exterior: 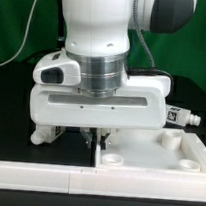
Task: Assemble one leg
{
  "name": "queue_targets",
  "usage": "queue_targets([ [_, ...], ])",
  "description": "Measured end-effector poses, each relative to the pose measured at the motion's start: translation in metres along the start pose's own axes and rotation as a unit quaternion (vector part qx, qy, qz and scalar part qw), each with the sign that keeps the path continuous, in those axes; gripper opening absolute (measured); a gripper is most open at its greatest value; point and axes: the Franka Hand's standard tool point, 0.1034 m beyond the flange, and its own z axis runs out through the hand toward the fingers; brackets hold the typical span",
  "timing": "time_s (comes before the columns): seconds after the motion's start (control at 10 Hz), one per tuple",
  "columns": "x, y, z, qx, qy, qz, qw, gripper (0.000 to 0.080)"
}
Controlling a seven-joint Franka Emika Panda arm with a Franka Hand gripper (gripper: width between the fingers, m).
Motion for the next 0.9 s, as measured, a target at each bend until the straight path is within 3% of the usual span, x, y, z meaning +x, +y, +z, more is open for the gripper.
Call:
queue_targets([
  [0.5, 0.000, 0.000, 0.000, -0.001, 0.000, -0.003, 1.000, 0.0054],
  [0.7, -0.004, 0.000, -0.005, 0.001, 0.000, -0.002, 1.000, 0.0371],
  [0.8, -0.017, -0.001, -0.013, 0.004, -0.003, 0.004, 1.000, 0.0371],
  [0.9, -0.031, -0.002, -0.020, 0.006, -0.006, 0.015, 1.000, 0.0561],
])
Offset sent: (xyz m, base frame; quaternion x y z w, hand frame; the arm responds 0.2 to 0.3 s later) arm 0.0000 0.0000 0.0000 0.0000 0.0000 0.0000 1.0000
